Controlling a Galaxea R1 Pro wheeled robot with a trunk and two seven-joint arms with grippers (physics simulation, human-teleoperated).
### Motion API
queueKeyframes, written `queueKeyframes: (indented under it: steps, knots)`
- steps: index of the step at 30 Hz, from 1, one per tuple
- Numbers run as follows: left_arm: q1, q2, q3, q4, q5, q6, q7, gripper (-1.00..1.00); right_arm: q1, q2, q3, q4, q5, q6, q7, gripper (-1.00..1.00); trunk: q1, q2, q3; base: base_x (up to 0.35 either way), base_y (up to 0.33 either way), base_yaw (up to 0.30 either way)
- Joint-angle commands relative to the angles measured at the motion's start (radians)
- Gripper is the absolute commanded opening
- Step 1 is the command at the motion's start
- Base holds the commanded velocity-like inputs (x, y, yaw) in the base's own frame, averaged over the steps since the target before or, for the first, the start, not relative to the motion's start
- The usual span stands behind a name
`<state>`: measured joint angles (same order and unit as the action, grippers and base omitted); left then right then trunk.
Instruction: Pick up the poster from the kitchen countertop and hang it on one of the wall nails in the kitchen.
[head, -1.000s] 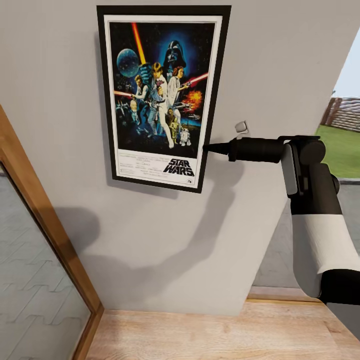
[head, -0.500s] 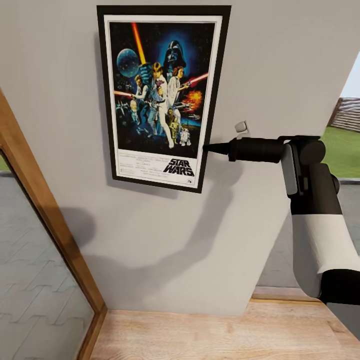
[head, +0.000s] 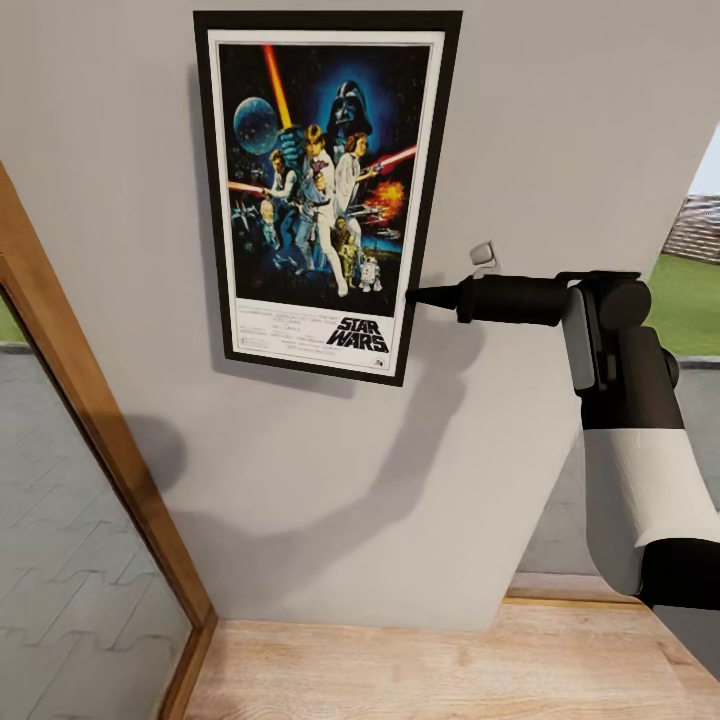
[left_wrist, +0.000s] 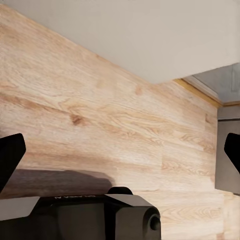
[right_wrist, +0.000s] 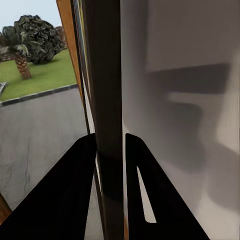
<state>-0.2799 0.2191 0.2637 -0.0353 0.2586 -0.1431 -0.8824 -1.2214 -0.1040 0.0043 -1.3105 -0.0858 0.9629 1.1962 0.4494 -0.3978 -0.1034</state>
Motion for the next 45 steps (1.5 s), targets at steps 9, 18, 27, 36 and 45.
queueKeyframes:
  steps: [9,18,27,36,45]
  knots:
    - [-0.001,0.000,0.000,0.002,0.001,-0.006,-0.003,1.00,-0.001,0.000,0.001,0.000,-0.008,0.010,0.000,-1.00,0.001,-0.002,-0.002,0.000,0.017,0.000]
    - [-0.001,0.000,0.000,0.002,0.001,-0.005,-0.003,1.00,-0.001,0.000,0.000,0.000,-0.008,0.010,0.000,-1.00,0.001,-0.002,-0.002,0.000,0.030,0.000]
    - [-0.001,0.000,0.000,0.002,0.001,-0.006,-0.003,1.00,-0.001,0.000,0.000,0.000,-0.008,0.009,0.000,-1.00,0.001,-0.002,-0.002,0.000,0.009,0.000]
    - [-0.001,0.000,0.000,0.002,0.001,-0.006,-0.003,1.00,0.001,0.000,0.000,0.001,-0.006,0.010,0.000,-1.00,0.001,-0.002,-0.002,0.000,0.000,0.000]
    - [-0.001,0.000,0.000,0.002,0.001,-0.006,-0.003,1.00,0.006,0.000,0.000,0.000,-0.007,0.010,0.000,-1.00,0.001,-0.002,-0.002,0.000,0.000,0.000]
